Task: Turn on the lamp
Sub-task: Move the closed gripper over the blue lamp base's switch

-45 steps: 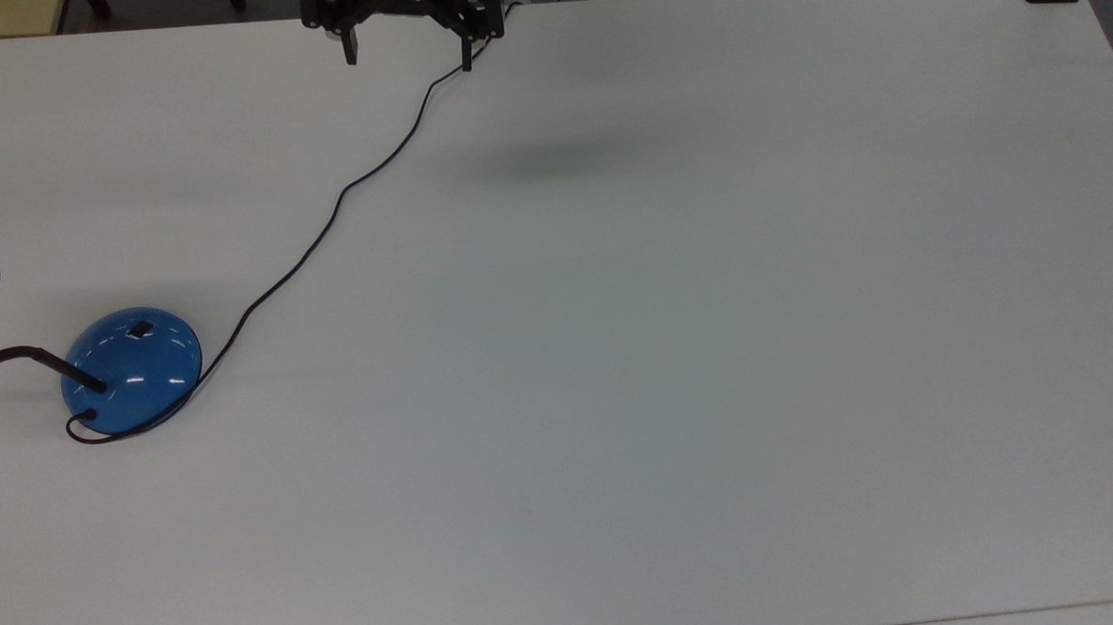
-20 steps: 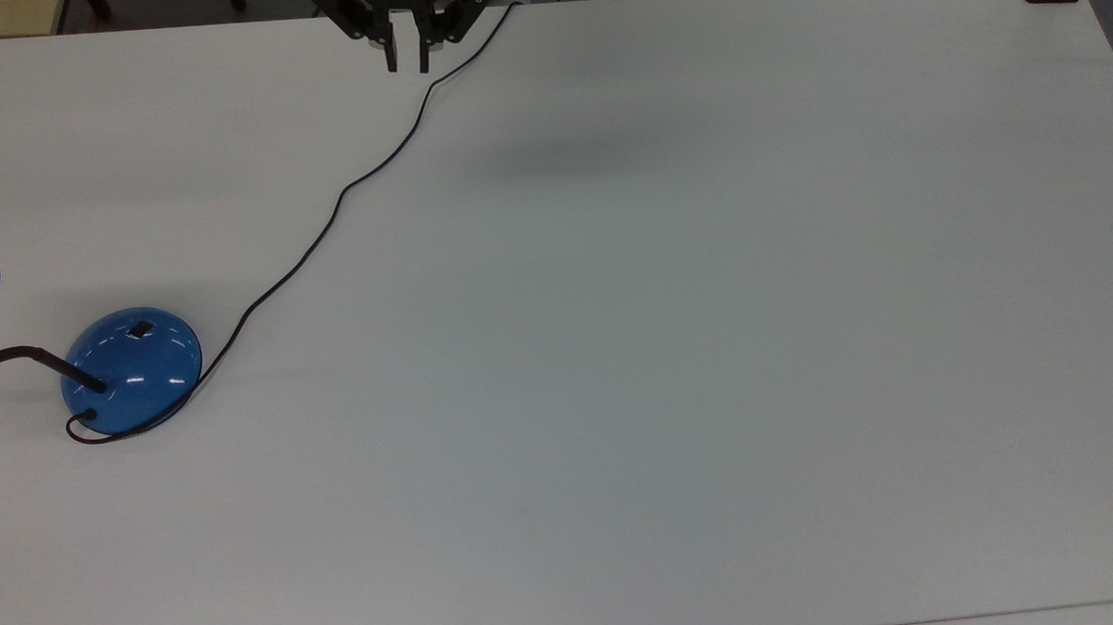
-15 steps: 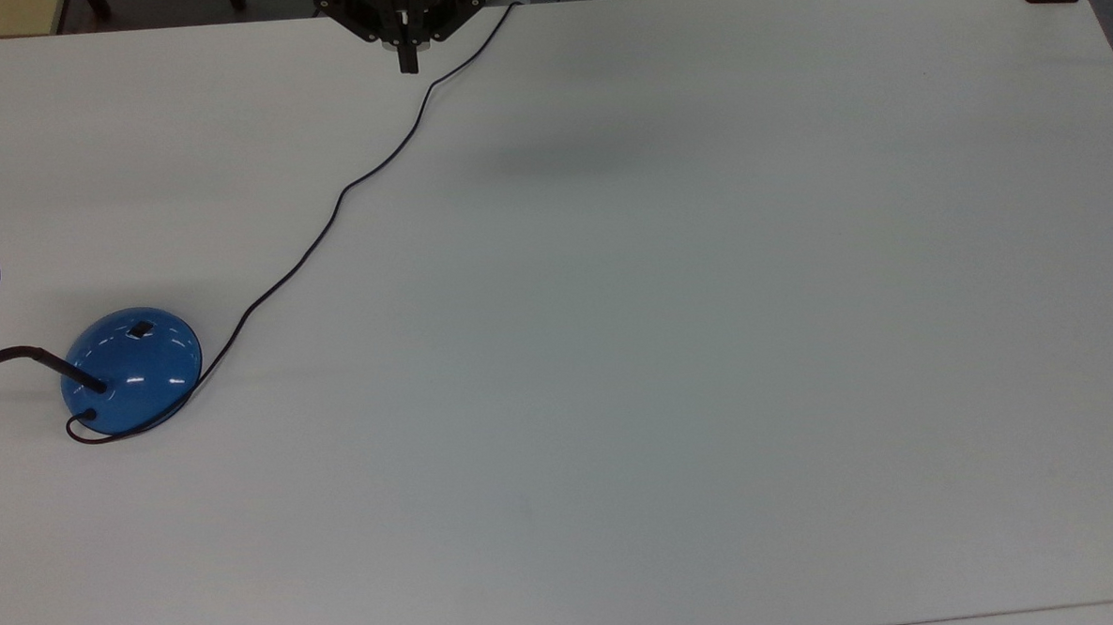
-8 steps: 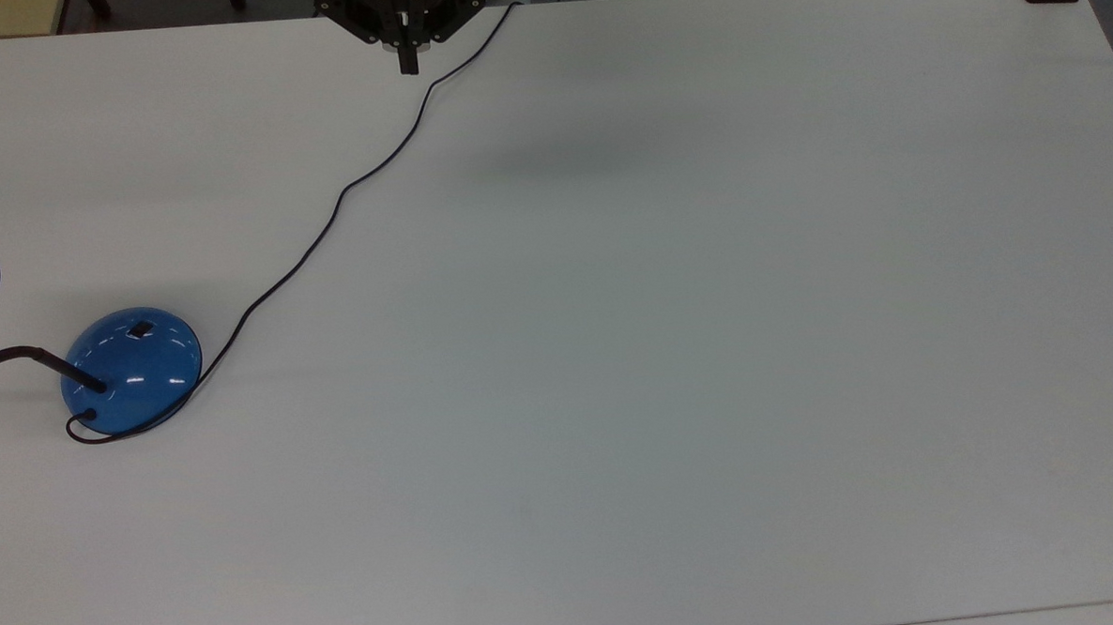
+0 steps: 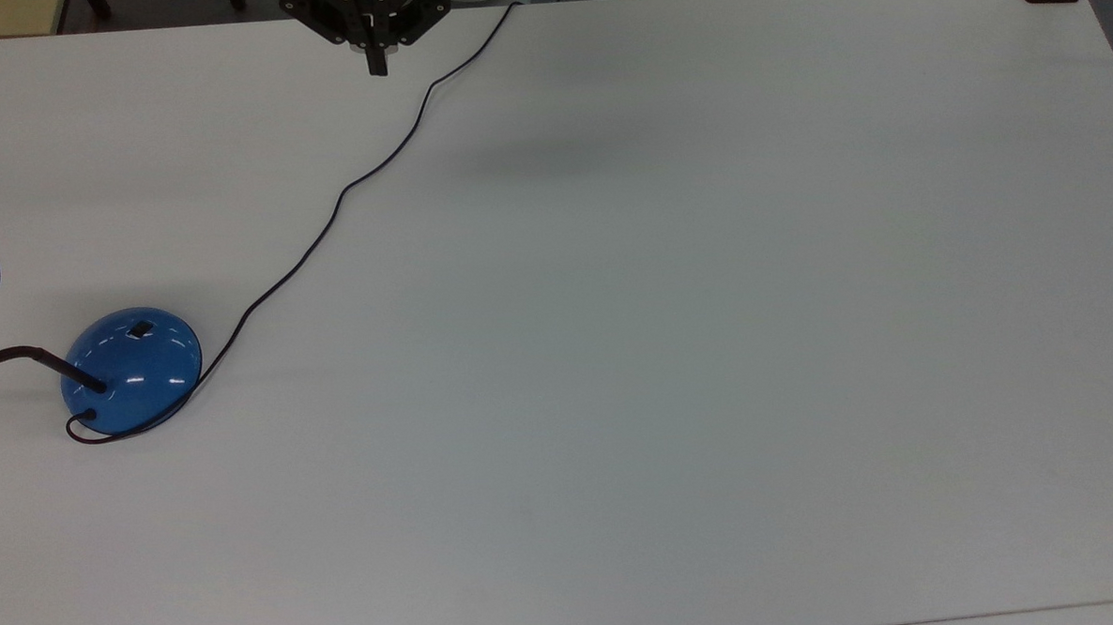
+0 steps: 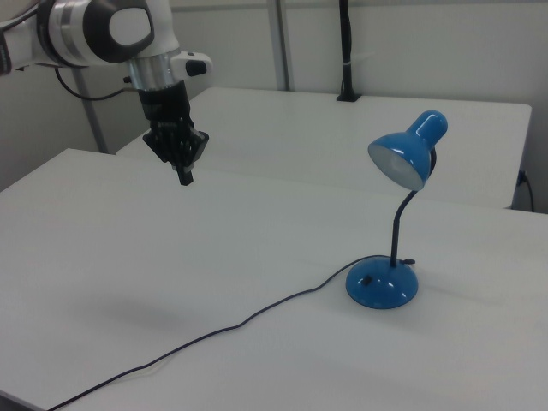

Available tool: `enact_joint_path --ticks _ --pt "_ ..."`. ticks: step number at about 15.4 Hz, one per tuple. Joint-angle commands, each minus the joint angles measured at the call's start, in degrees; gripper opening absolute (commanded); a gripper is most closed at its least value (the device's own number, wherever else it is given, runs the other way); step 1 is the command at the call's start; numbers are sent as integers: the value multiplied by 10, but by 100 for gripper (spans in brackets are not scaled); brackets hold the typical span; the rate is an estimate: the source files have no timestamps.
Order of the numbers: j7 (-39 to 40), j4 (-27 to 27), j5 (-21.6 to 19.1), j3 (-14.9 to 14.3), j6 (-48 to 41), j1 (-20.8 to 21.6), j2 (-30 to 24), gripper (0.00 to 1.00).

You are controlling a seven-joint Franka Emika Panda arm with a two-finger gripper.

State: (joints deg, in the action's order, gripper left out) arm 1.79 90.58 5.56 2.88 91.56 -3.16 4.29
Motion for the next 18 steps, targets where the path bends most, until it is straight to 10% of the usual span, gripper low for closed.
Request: enact_joint_path --ticks 1,18 --pt "12 6 2 -1 -9 -15 5 0" --pt "-29 114 -19 -2 229 -138 52 0"
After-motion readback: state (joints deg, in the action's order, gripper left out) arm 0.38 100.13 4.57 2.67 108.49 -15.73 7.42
